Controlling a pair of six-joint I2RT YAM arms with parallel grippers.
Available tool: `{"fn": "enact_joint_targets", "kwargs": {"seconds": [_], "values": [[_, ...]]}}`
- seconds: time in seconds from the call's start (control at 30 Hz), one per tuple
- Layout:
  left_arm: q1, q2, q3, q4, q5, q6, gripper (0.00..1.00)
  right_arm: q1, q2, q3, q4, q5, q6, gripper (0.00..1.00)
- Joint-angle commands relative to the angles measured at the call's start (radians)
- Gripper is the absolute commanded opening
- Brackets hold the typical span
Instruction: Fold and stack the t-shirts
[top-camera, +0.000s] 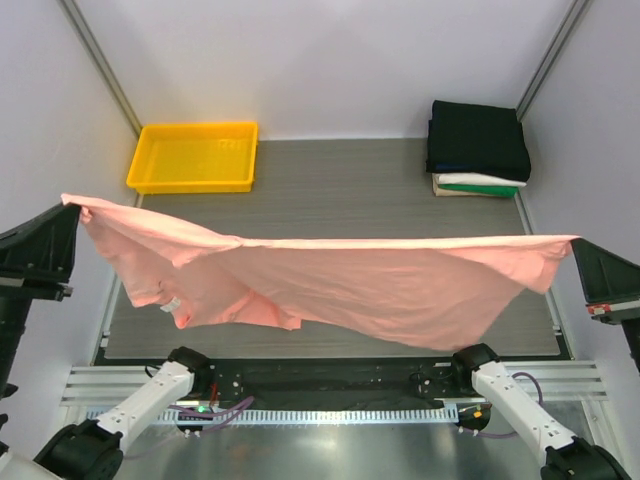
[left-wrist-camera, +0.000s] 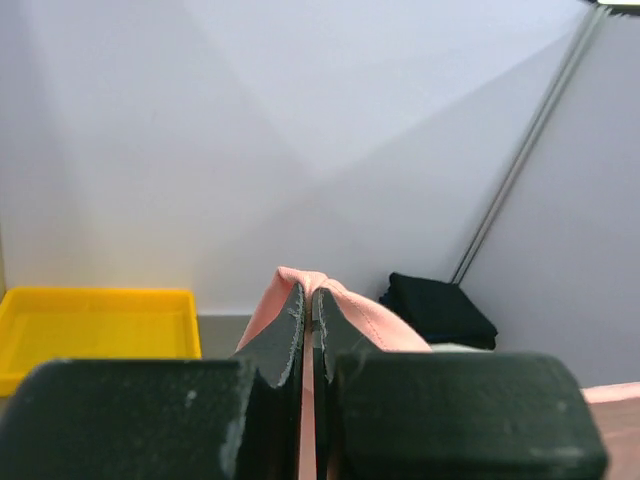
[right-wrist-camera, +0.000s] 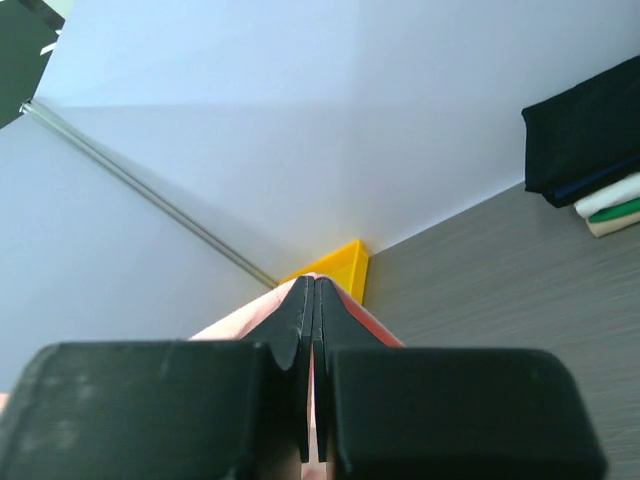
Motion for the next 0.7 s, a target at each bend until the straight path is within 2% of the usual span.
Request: {"fn": "enact_joint_targets", "kwargs": {"seconds": [0.0,0.07,0.13,0.23,0.27,0.3,0.33,0.37,0.4,0.43,0.47,0.5,0.53,0.57,0.6,0.63,0.67], "values": [[0.004,0.096,0.083,0.066,0.081,0.023,0.0,-0.002,0.109,0.066,-0.039,0.066,-0.047,0.01],[0.004,0.194,0.115,0.042,0.073,0.011,0.0,-0.002,0.166,0.083,-0.063,0.106,-0.078,0.01],[0.004,0.286,0.19,-0.029,0.002,-0.009,0.0,-0.002,0.267,0.063,-0.07,0.172,-0.093,0.01],[0.004,0.505,0.301,-0.162,-0.075,-0.009,0.0,0.001,0.441,-0.016,-0.044,0.307,-0.133,0.01],[0.005,0.553,0.298,-0.187,-0.085,0.0,0.0,0.0,0.484,-0.064,-0.031,0.342,-0.139,0.01],[0.008,0.673,0.298,-0.204,-0.088,0.015,0.0,-0.008,0.523,-0.09,0.013,0.393,-0.145,0.01],[0.046,0.732,0.298,-0.222,-0.077,0.014,0.0,-0.026,0.598,-0.118,0.045,0.395,-0.142,0.01],[0.074,0.803,0.286,-0.239,-0.019,0.011,0.0,-0.096,0.625,-0.192,0.083,0.366,-0.124,0.01],[0.121,0.92,0.27,-0.239,0.012,0.009,0.0,-0.146,0.649,-0.24,0.184,0.332,-0.112,0.01],[0.137,0.991,0.241,-0.231,0.013,-0.003,0.01,-0.186,0.686,-0.295,0.255,0.241,-0.106,0.01],[0.154,1.056,0.237,-0.213,0.035,-0.014,0.14,-0.25,0.72,-0.388,0.315,0.191,-0.097,0.17],[0.177,1.18,0.258,-0.225,0.059,-0.04,0.38,-0.267,0.805,-0.403,0.365,0.122,-0.093,0.39],[0.182,1.232,0.258,-0.225,0.084,-0.049,0.38,-0.275,0.806,-0.403,0.364,0.106,-0.096,0.63],[0.183,1.269,0.29,-0.254,0.122,-0.052,0.61,-0.275,0.888,-0.377,0.346,0.1,-0.103,0.77],[0.179,1.294,0.28,-0.253,0.127,-0.055,0.68,-0.272,0.9,-0.382,0.338,0.097,-0.104,0.89],[0.176,1.284,0.245,-0.239,0.121,-0.057,0.71,-0.269,0.894,-0.4,0.361,0.089,-0.11,0.92],[0.174,1.252,0.135,-0.171,0.109,-0.061,0.75,-0.269,0.856,-0.456,0.384,0.074,-0.113,0.95]]}}
